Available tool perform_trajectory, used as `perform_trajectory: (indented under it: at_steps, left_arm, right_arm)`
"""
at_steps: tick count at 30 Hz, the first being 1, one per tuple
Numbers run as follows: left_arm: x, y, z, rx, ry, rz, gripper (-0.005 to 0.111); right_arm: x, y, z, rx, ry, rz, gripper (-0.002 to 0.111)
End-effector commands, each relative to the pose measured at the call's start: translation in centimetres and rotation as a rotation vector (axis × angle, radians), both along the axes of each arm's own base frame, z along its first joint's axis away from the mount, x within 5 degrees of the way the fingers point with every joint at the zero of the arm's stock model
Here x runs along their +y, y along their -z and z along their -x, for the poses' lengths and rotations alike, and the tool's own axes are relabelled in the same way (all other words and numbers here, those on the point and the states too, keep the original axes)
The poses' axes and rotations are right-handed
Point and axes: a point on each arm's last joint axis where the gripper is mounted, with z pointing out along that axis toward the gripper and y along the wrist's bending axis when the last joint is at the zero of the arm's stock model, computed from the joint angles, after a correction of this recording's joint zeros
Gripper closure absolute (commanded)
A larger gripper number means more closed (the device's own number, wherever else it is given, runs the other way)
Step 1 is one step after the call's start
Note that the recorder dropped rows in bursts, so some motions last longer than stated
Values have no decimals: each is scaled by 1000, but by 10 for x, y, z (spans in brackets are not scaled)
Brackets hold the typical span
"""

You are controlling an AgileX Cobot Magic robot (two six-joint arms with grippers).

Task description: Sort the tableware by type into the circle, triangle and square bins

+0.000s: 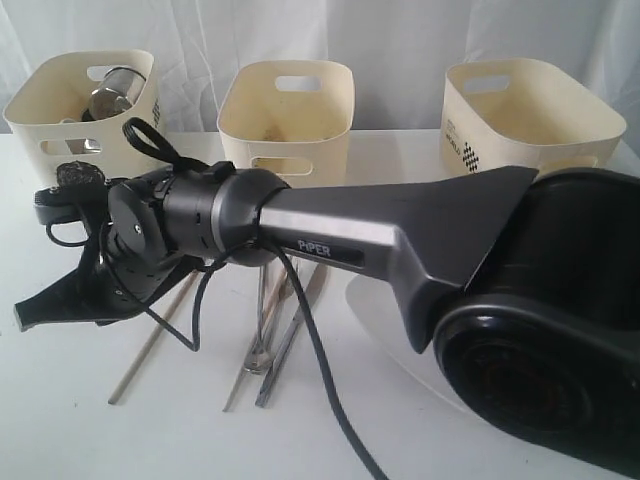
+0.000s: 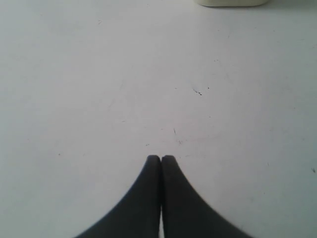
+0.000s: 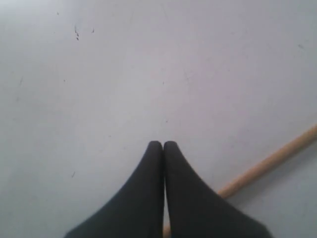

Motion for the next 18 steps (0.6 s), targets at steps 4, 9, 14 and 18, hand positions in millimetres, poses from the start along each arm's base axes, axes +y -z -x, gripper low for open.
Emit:
perform_trajectory:
  at_steps: [4,9,14,18]
  left_arm:
    - [0,1,1,9,-5,-1,106]
    - [0,1,1,9,-5,-1,106]
    - [0,1,1,9,-5,-1,106]
    - [0,1,1,9,-5,-1,106]
  right_arm:
    - [3,27,-3,23,6,22,108]
    - [0,37,0,71,-5,74,108]
    - [-9,43,5,107,-46,210,108]
    - [-21,47,6,131,-55,340,108]
